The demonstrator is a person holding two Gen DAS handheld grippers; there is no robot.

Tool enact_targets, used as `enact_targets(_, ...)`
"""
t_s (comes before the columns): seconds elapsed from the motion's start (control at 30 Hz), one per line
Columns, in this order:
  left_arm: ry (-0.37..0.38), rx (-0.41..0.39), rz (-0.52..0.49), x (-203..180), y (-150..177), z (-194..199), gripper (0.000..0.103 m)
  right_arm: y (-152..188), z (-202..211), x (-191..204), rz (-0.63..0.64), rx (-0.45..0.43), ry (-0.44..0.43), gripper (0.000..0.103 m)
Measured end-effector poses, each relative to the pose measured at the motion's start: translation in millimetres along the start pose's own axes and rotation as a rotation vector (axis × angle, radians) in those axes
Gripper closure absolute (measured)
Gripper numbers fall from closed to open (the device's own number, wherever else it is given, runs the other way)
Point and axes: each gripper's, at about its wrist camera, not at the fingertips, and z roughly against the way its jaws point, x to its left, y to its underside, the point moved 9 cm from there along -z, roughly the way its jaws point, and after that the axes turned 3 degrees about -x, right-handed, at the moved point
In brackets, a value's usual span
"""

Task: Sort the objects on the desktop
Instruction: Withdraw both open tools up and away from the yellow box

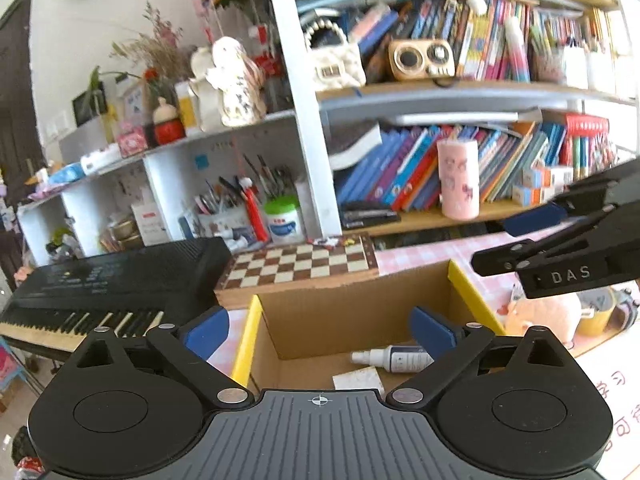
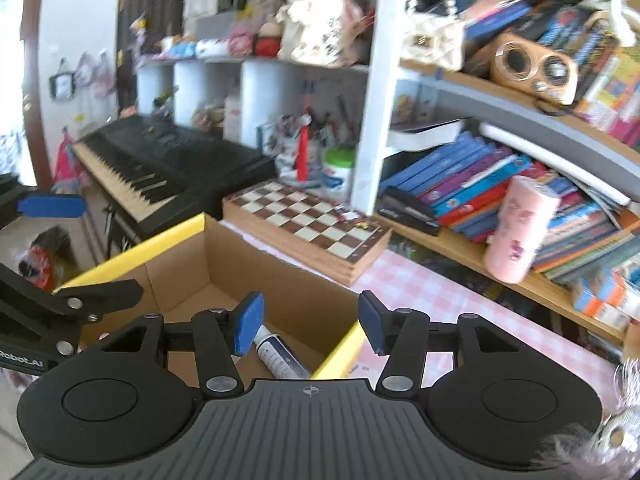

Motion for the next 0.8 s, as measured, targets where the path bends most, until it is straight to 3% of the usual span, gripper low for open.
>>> enact_targets(0.33, -0.01, -0.039, 0.066, 7, 9, 47, 0.003, 16, 60, 9, -0.057, -0.074, 0.121, 0.052)
enact_targets(0.8, -0.033, -0.022, 0.139, 15, 51, 98, 0.001, 79, 125, 26, -0.181, -0.059, 0.253, 0.05)
